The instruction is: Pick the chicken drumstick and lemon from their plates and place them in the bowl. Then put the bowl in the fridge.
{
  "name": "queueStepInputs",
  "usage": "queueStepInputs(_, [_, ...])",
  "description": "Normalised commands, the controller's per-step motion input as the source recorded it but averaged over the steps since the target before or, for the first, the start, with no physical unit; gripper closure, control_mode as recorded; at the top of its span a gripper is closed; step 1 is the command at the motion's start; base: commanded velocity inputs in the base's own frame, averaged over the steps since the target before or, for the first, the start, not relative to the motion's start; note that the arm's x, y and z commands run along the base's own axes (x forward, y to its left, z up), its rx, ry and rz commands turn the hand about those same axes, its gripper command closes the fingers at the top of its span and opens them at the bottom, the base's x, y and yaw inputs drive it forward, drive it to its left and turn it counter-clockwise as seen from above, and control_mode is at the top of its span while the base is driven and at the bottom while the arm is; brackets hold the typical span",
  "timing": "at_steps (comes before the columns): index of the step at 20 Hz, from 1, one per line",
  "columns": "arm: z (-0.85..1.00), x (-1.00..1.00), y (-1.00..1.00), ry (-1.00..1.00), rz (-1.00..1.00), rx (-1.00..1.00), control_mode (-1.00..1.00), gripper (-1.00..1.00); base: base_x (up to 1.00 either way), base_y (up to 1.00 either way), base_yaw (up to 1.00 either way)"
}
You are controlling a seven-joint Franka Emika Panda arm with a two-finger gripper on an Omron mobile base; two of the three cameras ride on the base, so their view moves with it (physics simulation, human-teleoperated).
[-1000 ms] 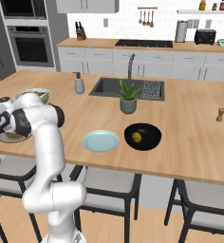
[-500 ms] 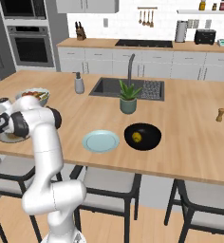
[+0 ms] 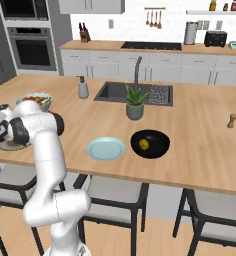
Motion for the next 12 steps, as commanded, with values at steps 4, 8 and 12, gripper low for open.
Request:
queueStepInputs(4, [-0.04, -0.33, -0.3, 0.0, 0.01, 0.1, -1.0, 1.0, 0.0, 0.0, 0.0])
queueStepInputs(8, [0.14, -0.76, -0.24, -0.02, 0.0, 0.01, -1.0, 1.0, 0.0, 0.0, 0.0])
queueStepInputs(12, [0.63, -1.0, -0.24, -0.07, 0.0, 0.0, -1.0, 1.0, 0.0, 0.0, 0.0])
